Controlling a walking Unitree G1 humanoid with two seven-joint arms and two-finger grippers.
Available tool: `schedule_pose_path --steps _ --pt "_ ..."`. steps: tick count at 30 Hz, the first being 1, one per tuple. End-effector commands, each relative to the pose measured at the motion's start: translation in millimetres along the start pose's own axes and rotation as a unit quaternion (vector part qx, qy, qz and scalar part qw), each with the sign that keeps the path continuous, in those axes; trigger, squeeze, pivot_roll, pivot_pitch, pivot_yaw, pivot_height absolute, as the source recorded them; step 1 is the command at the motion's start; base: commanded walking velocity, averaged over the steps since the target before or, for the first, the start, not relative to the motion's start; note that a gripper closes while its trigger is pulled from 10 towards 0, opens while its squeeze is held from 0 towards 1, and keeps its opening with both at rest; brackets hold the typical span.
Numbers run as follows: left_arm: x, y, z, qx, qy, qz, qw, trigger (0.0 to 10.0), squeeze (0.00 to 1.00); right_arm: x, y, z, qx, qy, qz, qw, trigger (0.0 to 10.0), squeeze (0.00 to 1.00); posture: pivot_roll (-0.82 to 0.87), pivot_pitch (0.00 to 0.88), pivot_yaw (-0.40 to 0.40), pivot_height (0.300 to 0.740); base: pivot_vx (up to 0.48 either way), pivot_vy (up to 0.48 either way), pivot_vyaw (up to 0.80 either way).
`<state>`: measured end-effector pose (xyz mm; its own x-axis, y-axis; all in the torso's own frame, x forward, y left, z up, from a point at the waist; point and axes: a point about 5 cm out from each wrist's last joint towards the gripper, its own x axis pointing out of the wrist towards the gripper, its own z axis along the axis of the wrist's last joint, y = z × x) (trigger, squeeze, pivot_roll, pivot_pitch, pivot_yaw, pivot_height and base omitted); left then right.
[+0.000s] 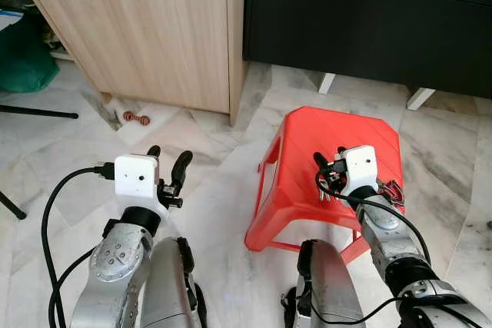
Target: Hang keys on a hook
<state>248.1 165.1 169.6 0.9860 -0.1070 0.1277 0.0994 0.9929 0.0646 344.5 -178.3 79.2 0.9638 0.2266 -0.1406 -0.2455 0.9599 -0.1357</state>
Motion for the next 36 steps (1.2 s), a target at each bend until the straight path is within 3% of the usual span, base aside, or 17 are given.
schedule_pose_path --steps 1,10,15,27,28,29,30,35,36 --pt "-0.6 -0.3 -3 0.004 0.005 0.000 1.000 10.0 0.00 -2.5 -1.2 -8 0.001 0.028 0.010 1.000 10.0 0.00 0.00 0.244 -0.067 0.568 0.000 0.000 0.00" --pt "-0.7 0.4 -3 0.005 0.005 0.001 1.000 10.0 0.00 -1.8 -1.9 -14 -0.002 0.072 0.016 0.997 10.0 0.00 0.00 0.242 -0.070 0.568 0.000 0.000 0.00" --pt "-0.2 1.1 -3 0.005 0.005 0.001 1.000 10.0 0.00 -1.6 -1.8 -19 0.018 0.103 0.013 0.994 10.0 0.00 0.00 0.239 -0.068 0.568 0.000 0.000 0.00" --pt "1.3 0.4 -3 0.005 0.003 0.000 1.000 10.0 0.00 -0.5 0.5 -21 0.027 0.130 0.034 0.990 10.0 0.00 0.00 0.234 -0.070 0.568 0.000 0.000 0.00" --pt "1.4 0.5 -4 0.006 0.003 0.000 1.000 10.0 0.00 -0.4 0.6 -21 0.021 0.141 0.042 0.989 7.2 0.00 0.00 0.234 -0.070 0.568 0.000 0.000 0.00" --pt "1.5 0.4 -4 0.006 0.003 0.000 1.000 10.0 0.00 -0.4 0.6 -22 0.019 0.145 0.044 0.988 7.2 0.00 0.00 0.233 -0.070 0.568 0.000 0.000 0.00" --pt "1.6 0.4 -4 0.006 0.003 -0.001 1.000 10.0 0.00 -0.3 1.2 -22 0.021 0.148 0.050 0.987 0.0 0.00 0.00 0.233 -0.070 0.568 0.000 0.000 0.00" --pt "1.7 0.6 -4 0.006 0.003 0.000 1.000 10.0 0.00 -0.2 1.3 -22 0.020 0.147 0.051 0.988 0.0 0.00 0.00 0.233 -0.070 0.568 0.000 0.000 0.00" --pt "1.8 0.6 -4 0.005 0.003 0.000 1.000 10.0 0.00 -0.2 1.2 -21 0.022 0.145 0.049 0.988 1.8 0.00 0.00 0.233 -0.070 0.568 0.000 0.000 0.00"
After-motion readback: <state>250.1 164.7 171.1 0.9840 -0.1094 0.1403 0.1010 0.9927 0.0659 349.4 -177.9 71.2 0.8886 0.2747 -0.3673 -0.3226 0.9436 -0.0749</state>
